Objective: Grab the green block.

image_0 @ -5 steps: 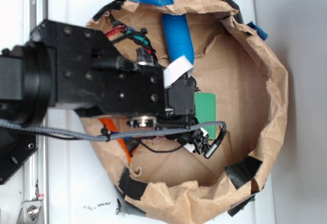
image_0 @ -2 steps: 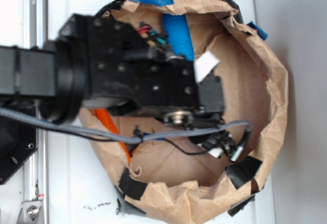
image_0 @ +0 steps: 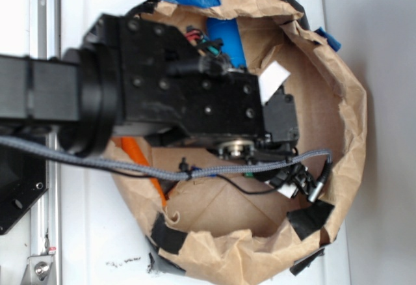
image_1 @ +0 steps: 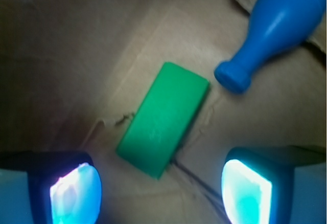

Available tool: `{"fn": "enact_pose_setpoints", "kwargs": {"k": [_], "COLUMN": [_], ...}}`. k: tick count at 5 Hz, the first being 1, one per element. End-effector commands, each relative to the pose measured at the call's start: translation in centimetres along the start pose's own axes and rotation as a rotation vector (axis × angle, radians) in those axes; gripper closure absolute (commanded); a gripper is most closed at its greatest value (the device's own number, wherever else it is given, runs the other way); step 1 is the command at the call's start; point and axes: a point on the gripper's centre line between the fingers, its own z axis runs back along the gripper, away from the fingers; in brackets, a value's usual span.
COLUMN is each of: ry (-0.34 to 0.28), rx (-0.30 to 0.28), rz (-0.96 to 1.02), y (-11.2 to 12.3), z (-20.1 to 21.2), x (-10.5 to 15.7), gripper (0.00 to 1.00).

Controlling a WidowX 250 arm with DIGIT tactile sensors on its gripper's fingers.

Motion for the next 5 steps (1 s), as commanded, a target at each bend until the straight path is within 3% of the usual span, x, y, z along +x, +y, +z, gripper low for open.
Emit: {"fn": "enact_pose_setpoints", "kwargs": {"k": [1,4,5], "ry": [-0.095,-0.185,-0.161], "rx": [-0.103,-0.017,-0.008], "rz": [0.064,0.009,0.075], "y": [-0.6,2.4,2.3], "z": [-0.9,-5.1,-5.1], "x": [1.4,2.5,2.6], "gripper": [0.0,0.0,1.0]}}
